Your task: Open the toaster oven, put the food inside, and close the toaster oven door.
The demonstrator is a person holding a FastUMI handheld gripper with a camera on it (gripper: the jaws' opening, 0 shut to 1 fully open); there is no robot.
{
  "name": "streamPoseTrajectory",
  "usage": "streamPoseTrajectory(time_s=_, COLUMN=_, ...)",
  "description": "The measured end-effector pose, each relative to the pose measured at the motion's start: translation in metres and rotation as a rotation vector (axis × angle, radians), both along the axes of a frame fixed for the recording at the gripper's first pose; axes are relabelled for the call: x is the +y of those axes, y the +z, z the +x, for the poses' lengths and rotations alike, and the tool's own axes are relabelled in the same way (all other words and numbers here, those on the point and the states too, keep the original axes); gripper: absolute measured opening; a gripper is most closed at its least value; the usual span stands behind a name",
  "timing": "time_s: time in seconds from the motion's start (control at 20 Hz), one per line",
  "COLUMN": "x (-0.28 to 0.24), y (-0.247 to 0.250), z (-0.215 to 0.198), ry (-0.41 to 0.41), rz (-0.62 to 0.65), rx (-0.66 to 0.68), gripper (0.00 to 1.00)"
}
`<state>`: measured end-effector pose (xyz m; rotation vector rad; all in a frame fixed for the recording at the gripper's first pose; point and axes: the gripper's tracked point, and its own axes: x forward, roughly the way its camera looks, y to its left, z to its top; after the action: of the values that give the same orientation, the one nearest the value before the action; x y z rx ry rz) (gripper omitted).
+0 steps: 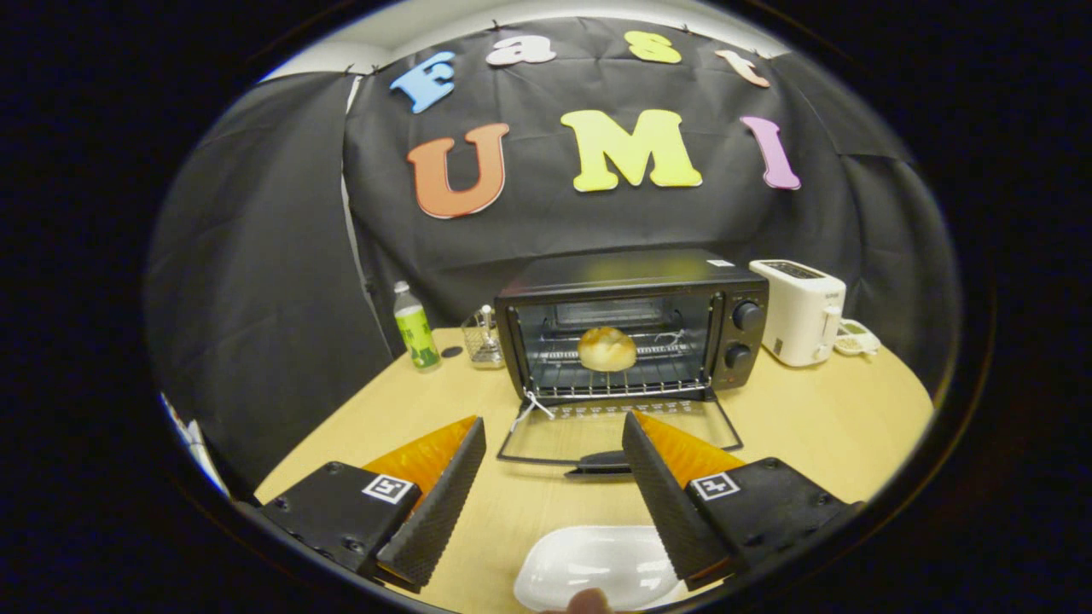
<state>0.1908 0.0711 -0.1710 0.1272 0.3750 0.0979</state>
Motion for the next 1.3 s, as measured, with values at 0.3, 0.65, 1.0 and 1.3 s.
streamPoseTrajectory(time_s=0.3, x=-0.020, y=-0.064, z=0.006, ry=0.003, rz=-0.022, rx=0.162, gripper=1.00)
streamPoseTrajectory(time_s=0.65, x=-0.026, y=-0.123, z=0.020, ry=-0.016, rz=-0.028, rx=0.332, gripper=1.00)
streamPoseTrajectory(time_s=1.0, x=-0.028, y=-0.136, z=0.030, ry=-0.048, rz=-0.114, rx=0.380, gripper=1.00)
streamPoseTrajectory(time_s=1.3, x=-0.028, y=-0.111, z=0.030, ry=-0.090, rz=-0.080, rx=0.338, gripper=1.00)
